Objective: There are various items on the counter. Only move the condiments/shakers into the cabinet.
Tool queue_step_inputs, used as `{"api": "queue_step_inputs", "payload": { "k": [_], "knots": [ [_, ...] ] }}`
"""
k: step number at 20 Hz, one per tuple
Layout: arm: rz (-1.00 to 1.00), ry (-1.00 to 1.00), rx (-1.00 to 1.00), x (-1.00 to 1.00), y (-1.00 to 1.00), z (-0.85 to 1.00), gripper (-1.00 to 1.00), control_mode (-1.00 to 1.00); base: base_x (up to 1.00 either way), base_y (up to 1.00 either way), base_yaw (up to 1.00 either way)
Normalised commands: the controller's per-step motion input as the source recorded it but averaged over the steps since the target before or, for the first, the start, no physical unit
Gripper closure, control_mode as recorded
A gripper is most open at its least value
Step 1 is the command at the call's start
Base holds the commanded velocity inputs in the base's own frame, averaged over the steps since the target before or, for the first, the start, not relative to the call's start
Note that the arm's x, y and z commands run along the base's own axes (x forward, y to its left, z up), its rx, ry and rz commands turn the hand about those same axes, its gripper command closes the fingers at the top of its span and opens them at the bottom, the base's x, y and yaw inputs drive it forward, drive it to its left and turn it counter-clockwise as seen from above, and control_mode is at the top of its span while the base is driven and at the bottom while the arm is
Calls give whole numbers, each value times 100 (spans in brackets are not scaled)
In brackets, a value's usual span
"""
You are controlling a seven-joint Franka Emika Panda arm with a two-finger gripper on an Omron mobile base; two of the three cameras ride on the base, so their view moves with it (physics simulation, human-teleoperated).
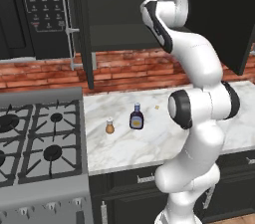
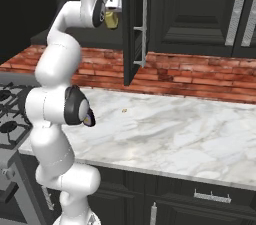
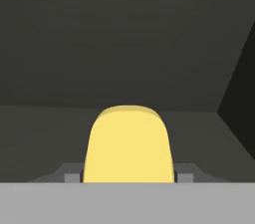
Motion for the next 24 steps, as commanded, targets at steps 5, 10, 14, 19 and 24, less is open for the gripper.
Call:
{"api": "queue_step_inputs", "payload": {
  "k": [5, 10, 14, 19, 24],
  "knots": [
    [0, -13, 0, -23, 0, 0, 100, -100, 0, 0, 0],
    [0, -2, 0, -40, 0, 3, 100, -100, 0, 0, 0],
    [0, 0, 3, -61, 0, 26, 100, -100, 0, 0, 0],
    [0, 1, 0, -37, 0, -2, 100, -100, 0, 0, 0],
    [0, 10, 0, 0, 0, -21, 100, -100, 0, 0, 0]
  ]
}}
